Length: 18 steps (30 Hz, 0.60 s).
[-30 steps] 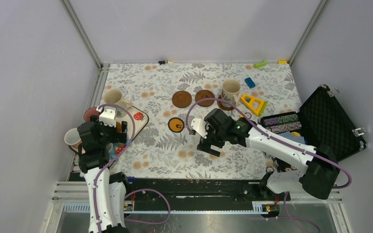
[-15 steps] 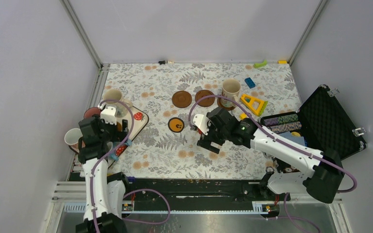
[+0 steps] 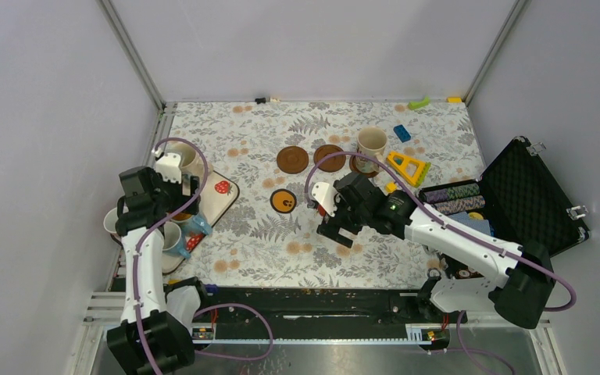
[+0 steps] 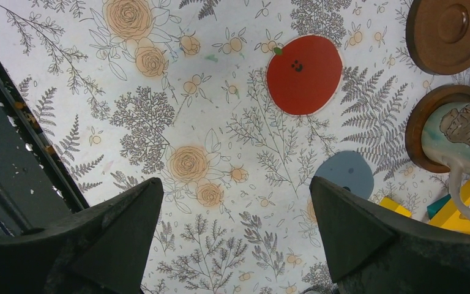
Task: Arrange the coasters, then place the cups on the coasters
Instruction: Pick up the cup from the tray.
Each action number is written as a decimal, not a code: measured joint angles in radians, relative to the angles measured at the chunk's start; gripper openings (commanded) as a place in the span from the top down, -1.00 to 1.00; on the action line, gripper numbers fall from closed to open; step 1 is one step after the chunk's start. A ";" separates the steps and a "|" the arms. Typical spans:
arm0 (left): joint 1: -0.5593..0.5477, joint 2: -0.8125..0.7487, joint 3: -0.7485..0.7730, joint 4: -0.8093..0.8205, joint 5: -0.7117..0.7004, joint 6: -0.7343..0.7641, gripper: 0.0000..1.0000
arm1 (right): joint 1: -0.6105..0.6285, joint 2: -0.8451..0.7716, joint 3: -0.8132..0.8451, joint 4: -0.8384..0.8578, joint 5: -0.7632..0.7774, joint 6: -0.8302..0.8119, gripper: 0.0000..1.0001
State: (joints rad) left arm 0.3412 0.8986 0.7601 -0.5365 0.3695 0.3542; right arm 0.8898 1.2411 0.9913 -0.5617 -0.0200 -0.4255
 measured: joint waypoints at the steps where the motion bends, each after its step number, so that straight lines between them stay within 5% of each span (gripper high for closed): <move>1: 0.000 0.003 0.000 -0.003 -0.007 0.006 -0.97 | 0.000 0.000 0.000 0.000 0.000 0.001 -0.97; 18: 0.000 0.108 -0.037 -0.026 -0.060 0.109 -0.97 | 0.000 0.049 0.000 0.018 0.003 0.016 -0.97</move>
State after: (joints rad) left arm 0.3408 1.0061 0.7227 -0.5621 0.3092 0.4637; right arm 0.8898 1.2903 0.9913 -0.5434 -0.0174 -0.4099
